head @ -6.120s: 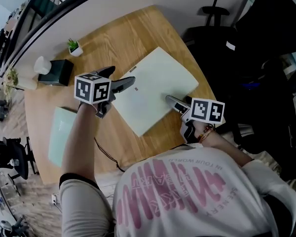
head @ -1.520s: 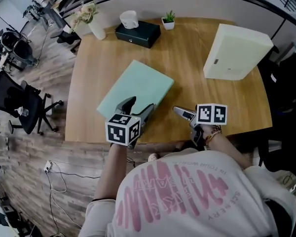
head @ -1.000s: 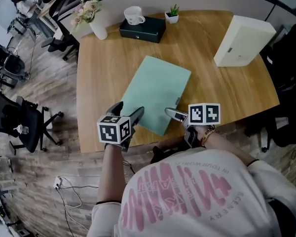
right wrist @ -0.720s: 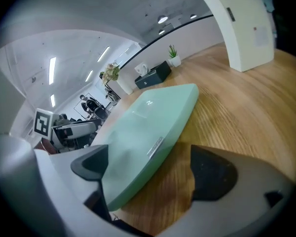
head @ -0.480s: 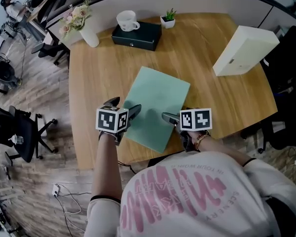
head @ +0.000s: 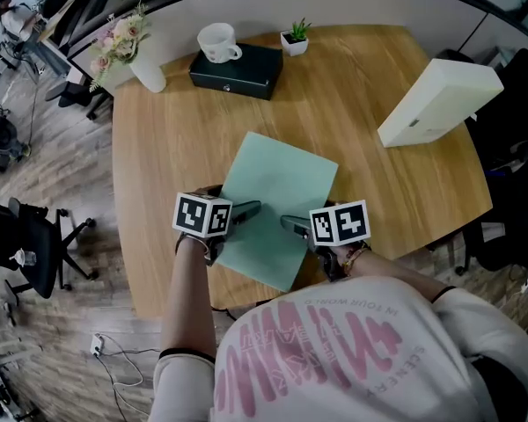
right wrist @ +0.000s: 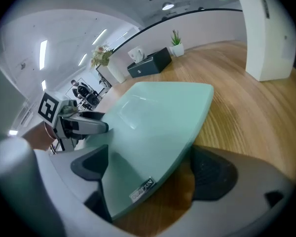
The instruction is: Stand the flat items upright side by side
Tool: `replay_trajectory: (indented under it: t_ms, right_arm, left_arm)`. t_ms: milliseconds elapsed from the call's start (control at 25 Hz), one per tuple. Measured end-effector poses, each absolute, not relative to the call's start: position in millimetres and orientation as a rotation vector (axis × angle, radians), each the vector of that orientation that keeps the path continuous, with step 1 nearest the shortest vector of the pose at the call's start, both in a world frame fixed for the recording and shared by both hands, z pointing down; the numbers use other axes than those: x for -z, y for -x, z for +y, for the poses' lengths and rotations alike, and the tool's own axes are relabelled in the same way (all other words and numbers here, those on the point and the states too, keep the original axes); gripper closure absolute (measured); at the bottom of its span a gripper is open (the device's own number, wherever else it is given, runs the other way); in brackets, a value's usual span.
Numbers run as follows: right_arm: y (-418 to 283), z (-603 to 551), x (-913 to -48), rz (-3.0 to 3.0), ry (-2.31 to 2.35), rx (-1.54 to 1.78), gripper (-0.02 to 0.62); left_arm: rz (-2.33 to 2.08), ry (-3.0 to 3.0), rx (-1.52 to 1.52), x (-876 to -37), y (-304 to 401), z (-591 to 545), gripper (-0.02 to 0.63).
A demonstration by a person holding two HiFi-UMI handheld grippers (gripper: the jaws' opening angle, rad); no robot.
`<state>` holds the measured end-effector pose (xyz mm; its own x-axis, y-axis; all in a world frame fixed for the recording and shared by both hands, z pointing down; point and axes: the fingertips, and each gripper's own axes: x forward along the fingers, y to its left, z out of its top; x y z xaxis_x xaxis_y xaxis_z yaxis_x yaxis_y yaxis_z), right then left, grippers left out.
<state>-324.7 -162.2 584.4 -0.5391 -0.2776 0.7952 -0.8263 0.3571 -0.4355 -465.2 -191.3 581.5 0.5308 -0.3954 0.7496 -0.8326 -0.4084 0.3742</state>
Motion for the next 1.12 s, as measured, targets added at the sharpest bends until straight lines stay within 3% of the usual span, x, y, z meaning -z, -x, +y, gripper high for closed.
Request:
replay_trajectory:
  t_ms: [560, 920, 1120]
  right_arm:
    - [304.1, -124.9, -583.3, -2.072, -0.872, -1.040, 0.087]
    - [248.6, -119.8, -516.1, -2.296, -1.318, -1.124, 0.108]
    - [197.5, -137.4, -455.2, -2.422, -1.524, -0.984, 0.120]
  left_arm:
    - [-1.040, -1.835, -0.746, -580.6, 437.4, -85.7, 0.155]
    - [-1.230, -2.265, -0.768, -504.1, 388.3, -82.1, 0.166]
    - [-1.233, -2.469, -0.608, -451.8, 347.0, -97.4, 0.227]
